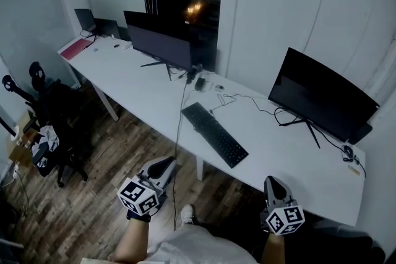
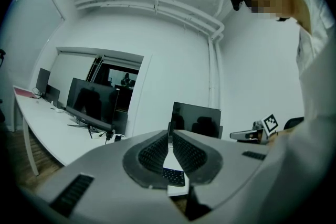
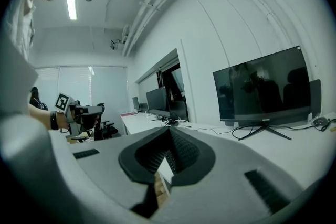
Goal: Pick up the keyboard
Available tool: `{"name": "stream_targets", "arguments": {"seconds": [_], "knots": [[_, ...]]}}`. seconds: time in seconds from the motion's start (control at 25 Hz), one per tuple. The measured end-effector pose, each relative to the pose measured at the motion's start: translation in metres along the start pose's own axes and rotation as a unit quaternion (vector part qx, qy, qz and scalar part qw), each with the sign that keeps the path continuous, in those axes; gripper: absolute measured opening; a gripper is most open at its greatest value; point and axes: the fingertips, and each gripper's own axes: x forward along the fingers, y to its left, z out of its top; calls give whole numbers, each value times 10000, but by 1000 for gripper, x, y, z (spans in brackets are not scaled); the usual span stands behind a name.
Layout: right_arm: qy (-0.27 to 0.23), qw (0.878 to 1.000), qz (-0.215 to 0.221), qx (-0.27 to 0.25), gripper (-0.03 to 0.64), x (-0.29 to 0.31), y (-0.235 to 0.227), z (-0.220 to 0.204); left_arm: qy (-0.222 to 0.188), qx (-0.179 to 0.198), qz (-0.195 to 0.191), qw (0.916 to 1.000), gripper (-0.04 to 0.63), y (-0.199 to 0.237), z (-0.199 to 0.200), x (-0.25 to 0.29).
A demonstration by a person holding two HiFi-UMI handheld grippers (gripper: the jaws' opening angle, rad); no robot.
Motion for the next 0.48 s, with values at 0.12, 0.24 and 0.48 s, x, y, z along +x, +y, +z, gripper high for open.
{"name": "stream_targets", "arguments": {"seconds": [0.12, 0.24, 0.48], "knots": [[60, 10000, 50, 3, 3, 27, 1, 1, -9, -34, -48, 10000, 28, 22, -9, 12], [134, 9998, 108, 22, 3, 54, 1, -3, 16, -102, -13, 9999, 28, 44, -14, 24], [257, 9996, 146, 0, 3, 103, 6, 2, 114, -211, -2, 9997, 28, 86, -14, 43]]}}
